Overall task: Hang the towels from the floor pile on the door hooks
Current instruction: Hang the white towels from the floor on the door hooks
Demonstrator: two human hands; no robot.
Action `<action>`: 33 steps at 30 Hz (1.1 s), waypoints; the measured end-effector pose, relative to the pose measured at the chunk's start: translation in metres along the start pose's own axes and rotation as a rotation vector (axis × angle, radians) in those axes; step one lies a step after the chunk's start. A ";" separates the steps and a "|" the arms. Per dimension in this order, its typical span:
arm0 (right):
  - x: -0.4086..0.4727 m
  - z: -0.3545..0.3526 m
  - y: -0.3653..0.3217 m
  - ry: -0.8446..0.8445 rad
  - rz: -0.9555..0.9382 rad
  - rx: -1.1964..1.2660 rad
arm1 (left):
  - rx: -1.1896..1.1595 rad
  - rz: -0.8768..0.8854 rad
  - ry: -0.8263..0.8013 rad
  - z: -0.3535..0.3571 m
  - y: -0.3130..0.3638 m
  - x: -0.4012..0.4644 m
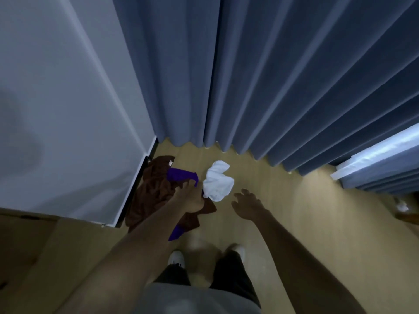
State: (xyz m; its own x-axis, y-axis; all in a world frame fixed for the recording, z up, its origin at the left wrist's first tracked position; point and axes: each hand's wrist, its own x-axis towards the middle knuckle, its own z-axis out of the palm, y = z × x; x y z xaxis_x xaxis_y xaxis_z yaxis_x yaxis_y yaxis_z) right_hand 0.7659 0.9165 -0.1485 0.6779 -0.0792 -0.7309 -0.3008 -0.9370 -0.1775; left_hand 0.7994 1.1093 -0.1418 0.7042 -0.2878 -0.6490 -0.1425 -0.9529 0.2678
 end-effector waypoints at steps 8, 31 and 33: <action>0.125 -0.045 0.028 0.019 -0.299 -0.187 | -0.195 -0.330 0.000 0.003 0.005 0.067; 0.483 0.110 0.063 -0.389 -0.401 -0.601 | -0.647 -0.628 0.014 0.226 -0.036 0.320; 0.519 0.136 0.059 -0.398 -0.400 -0.633 | -0.682 -0.598 0.036 0.253 -0.045 0.356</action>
State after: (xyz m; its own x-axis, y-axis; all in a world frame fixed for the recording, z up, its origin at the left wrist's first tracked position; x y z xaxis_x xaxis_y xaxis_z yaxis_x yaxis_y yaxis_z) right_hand 1.0090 0.8665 -0.6280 0.3306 0.3133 -0.8902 0.4241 -0.8920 -0.1565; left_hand 0.8801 1.0258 -0.5650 0.5512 0.2510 -0.7957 0.6888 -0.6751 0.2642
